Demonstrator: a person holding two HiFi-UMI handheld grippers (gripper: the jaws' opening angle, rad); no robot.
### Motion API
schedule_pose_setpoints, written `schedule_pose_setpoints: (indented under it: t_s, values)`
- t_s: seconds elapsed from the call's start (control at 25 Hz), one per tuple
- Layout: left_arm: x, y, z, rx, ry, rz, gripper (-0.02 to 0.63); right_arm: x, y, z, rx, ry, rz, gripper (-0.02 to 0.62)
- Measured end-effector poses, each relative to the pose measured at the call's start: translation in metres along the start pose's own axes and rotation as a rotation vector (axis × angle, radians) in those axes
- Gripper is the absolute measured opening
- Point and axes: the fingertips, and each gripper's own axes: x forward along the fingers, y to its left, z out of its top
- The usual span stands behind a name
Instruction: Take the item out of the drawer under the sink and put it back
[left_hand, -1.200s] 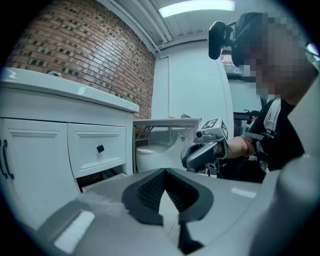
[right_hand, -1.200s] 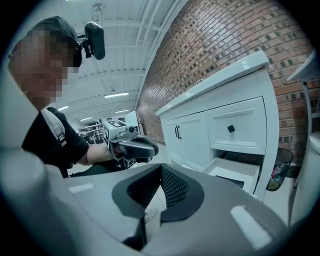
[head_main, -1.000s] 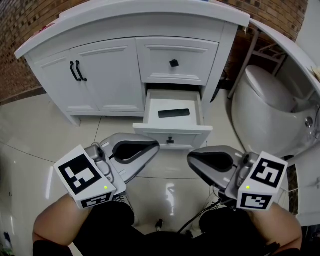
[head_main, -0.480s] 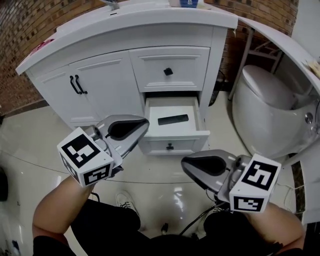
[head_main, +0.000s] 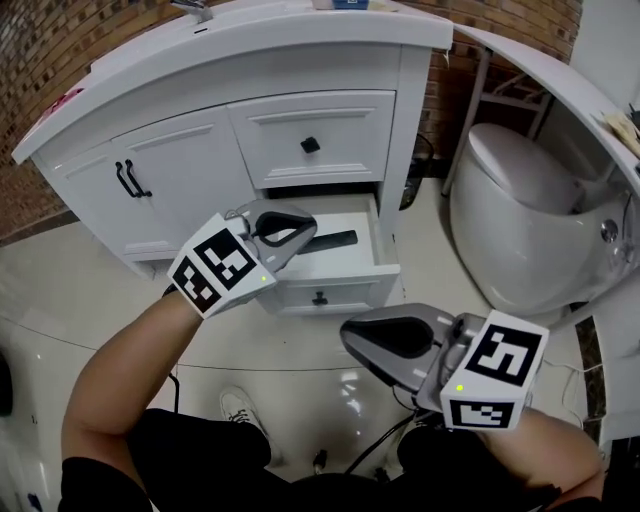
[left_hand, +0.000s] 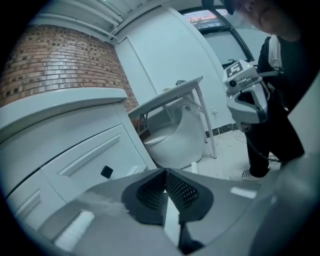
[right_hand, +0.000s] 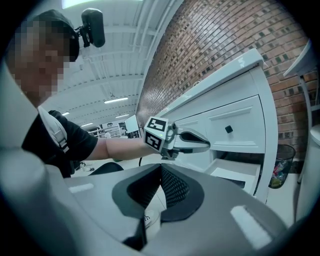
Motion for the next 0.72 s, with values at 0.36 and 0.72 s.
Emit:
schedule_pose_setpoints:
  t_s: [0.36,0.72]
  values:
    - [0.072,0.02,-0.064,0.029,0.186,-0.032,0.041,0.001,-0.002,-0.008,0.032,0.025,0.029,0.008]
    - [0.126,0.017,-0.126,0.041,0.348,-0.161,0.12,0.005,-0.011,-0.008,0.045,0.026,0.036,0.008]
